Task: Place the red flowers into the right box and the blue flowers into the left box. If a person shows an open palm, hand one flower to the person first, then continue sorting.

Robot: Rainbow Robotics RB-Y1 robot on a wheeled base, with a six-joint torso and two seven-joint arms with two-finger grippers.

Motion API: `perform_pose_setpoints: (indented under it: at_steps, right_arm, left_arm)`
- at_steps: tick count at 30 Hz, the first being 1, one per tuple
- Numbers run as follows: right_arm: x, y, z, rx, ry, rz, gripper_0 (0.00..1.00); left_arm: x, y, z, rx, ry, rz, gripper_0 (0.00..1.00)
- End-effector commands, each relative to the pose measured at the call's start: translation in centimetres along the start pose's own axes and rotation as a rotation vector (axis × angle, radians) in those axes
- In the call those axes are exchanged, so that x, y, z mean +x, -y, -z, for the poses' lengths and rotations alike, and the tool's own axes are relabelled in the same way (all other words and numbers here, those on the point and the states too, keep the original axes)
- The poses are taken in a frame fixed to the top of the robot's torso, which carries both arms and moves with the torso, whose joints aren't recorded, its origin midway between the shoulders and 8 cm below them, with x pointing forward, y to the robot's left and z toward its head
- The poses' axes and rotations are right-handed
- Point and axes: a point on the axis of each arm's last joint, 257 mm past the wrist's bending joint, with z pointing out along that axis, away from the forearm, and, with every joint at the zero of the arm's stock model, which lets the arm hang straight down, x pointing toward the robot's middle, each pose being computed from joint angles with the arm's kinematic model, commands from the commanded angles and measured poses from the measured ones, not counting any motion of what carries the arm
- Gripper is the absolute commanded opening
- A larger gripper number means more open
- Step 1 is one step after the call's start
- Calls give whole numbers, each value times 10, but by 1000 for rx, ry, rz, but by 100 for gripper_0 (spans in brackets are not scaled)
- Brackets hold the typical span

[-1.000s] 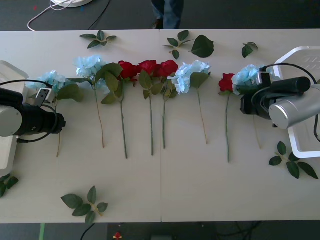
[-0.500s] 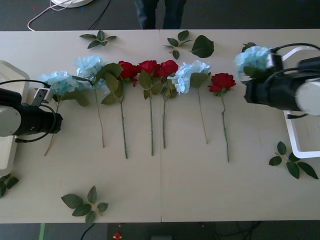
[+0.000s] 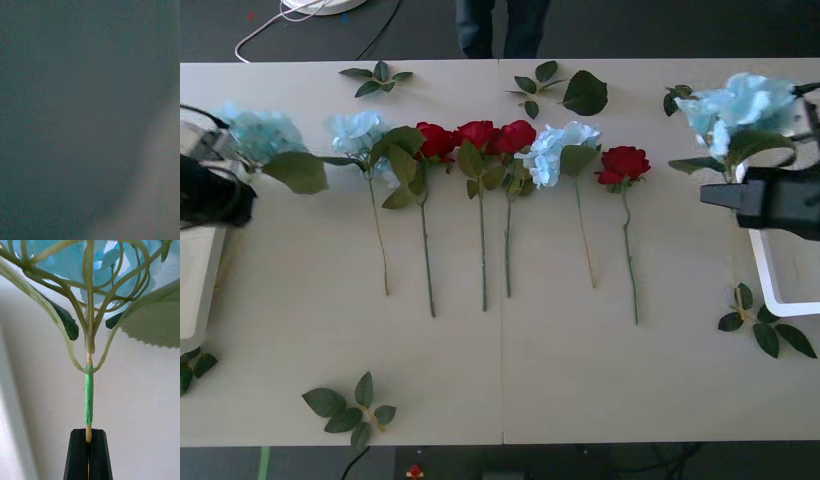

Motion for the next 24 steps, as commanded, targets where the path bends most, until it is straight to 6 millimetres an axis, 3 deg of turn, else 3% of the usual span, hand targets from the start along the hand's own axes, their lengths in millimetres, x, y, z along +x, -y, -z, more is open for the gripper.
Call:
perform_pose_setpoints:
  at_steps: [1, 6, 12, 17, 24]
  right_arm:
    - [-16, -17, 19, -40, 88, 178, 0]
    - [-42, -25, 27, -21, 237, 375, 0]
    - [-104, -56, 31, -24, 436, 510, 0]
    - [-160, -93, 23, -49, 612, 537, 0]
    - [-212, -129, -5, -47, 744, 595, 0]
  left_arm:
    - [-32, -20, 49, -38, 39, 21, 0]
    - [-35, -18, 53, -37, 44, 17, 0]
    - [-36, -16, 53, -32, 45, 17, 0]
    - [-36, -16, 53, -32, 45, 17, 0]
    - [-36, -16, 53, -32, 45, 17, 0]
